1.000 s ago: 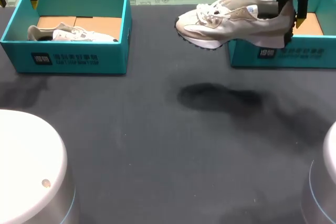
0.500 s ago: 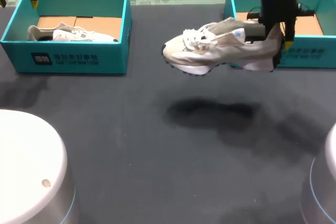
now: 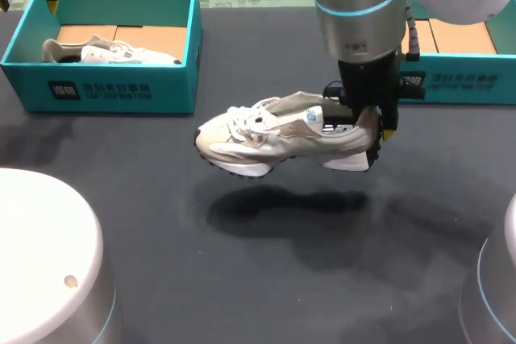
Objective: Take the shoe out of the shoebox, open the shoe tongue, remove and reinsert the insole, then place the shoe into the shoebox
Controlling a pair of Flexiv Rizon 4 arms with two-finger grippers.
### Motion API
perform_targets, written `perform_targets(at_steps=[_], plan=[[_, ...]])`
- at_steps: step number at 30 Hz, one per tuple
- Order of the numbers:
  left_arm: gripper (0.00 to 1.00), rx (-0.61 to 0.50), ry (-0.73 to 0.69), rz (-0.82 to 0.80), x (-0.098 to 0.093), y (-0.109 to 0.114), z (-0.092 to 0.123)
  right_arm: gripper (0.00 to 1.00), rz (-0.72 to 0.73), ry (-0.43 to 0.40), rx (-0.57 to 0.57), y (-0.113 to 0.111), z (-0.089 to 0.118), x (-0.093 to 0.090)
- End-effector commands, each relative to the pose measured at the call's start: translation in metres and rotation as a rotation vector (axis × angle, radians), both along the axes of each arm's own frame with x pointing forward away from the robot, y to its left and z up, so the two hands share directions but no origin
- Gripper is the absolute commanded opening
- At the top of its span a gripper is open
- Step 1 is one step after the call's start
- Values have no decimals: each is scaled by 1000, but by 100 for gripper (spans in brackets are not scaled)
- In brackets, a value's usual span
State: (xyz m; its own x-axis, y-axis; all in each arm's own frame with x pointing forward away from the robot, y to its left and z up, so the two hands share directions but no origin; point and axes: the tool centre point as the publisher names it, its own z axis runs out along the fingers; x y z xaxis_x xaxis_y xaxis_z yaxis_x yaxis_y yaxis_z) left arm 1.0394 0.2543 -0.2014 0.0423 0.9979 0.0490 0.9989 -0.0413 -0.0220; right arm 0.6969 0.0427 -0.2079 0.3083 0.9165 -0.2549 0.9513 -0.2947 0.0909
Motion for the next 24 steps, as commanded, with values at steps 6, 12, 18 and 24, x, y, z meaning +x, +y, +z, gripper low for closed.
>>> perform_targets(at_steps=[6,12,18,24], plan=[[100,2,0,0,0,0,1,0,-2,5,-3,3,-1,3],[100,2,0,0,0,0,1,0,1,11,-56,23,-19,-7],[100,2,0,0,0,0,1,0,27,0,-47,44,-49,-19],[100,2,0,0,0,0,1,0,27,-22,-40,60,-71,-21]])
